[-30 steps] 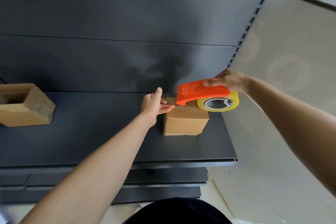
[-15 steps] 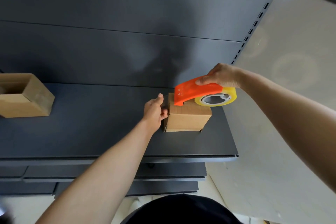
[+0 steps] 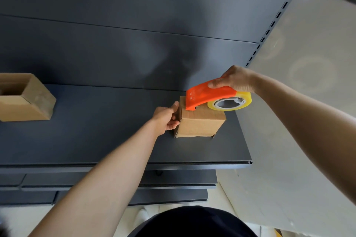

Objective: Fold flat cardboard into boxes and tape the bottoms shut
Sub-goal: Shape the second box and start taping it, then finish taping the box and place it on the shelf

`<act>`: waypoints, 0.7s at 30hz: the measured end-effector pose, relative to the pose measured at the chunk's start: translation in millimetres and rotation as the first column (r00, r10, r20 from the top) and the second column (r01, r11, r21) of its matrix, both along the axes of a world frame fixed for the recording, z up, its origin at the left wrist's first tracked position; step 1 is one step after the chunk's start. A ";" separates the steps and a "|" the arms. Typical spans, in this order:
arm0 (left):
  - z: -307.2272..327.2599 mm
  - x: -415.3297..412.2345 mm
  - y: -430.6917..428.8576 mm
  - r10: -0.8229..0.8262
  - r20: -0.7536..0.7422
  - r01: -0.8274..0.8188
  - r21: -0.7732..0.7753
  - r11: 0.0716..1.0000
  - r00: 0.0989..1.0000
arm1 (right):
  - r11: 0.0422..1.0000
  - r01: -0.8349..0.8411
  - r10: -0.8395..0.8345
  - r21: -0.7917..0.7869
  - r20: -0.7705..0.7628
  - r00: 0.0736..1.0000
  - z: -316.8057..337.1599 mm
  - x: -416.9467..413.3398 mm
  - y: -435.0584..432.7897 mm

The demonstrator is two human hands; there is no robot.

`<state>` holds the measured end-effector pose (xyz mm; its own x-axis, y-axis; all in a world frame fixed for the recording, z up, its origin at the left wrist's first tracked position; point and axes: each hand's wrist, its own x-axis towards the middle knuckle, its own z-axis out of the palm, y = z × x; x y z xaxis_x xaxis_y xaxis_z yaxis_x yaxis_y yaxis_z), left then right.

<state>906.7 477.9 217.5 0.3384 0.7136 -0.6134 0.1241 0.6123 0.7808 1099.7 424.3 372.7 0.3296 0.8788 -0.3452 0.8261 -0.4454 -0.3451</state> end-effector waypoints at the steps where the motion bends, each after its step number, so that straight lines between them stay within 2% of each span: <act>1: 0.4 -0.1 0.5 -0.006 -0.012 0.006 -0.014 1.000 1.000 | 1.000 0.004 -0.004 0.008 -0.010 1.000 -0.1 0.0 -0.3; 7: 7.6 -5.6 6.1 -0.079 -0.027 0.077 -0.076 0.994 0.997 | 1.000 0.018 -0.017 0.023 -0.042 0.999 -1.1 -1.0 0.8; 11: 7.7 -4.5 4.2 -0.062 -0.030 0.058 -0.105 0.993 0.998 | 1.000 0.012 -0.011 0.020 -0.043 0.999 -0.9 -1.0 2.5; 21: 14.5 -0.8 2.5 -0.030 -0.167 0.025 -0.032 0.999 0.985 | 0.999 0.026 -0.025 0.029 -0.047 0.999 -2.4 1.3 5.3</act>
